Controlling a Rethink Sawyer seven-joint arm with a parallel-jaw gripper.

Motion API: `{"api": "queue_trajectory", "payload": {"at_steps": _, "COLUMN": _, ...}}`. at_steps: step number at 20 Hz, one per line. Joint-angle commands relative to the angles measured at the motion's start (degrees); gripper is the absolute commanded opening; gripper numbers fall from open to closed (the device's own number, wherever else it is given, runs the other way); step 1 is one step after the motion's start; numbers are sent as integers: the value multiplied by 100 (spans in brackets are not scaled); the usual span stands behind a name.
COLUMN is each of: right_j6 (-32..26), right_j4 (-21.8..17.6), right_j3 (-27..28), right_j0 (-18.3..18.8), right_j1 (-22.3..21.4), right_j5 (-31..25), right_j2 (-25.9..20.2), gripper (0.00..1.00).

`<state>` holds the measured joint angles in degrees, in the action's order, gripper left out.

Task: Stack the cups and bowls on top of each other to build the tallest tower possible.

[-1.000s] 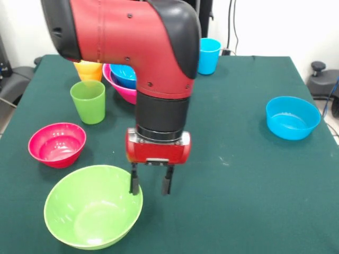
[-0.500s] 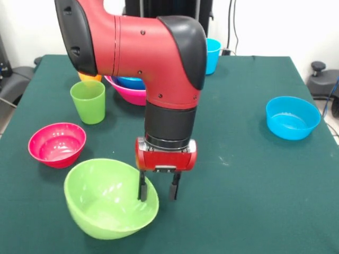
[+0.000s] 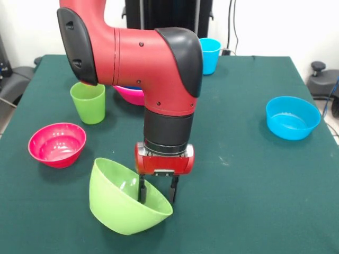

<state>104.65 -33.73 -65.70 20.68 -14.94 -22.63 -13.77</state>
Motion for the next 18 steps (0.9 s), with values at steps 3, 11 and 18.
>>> {"api": "queue_trajectory", "payload": {"at_steps": 3, "right_j6": 417, "right_j4": -33, "right_j3": -161, "right_j0": -149, "right_j1": 19, "right_j5": 179, "right_j2": 116, "gripper": 100}}
{"api": "queue_trajectory", "payload": {"at_steps": 11, "right_j6": 44, "right_j4": 208, "right_j3": -438, "right_j0": -33, "right_j1": -407, "right_j5": -267, "right_j2": -67, "gripper": 100}}
{"api": "queue_trajectory", "payload": {"at_steps": 18, "right_j6": -536, "right_j4": 668, "right_j3": -450, "right_j0": 159, "right_j1": -867, "right_j5": -1233, "right_j2": -325, "gripper": 0}}
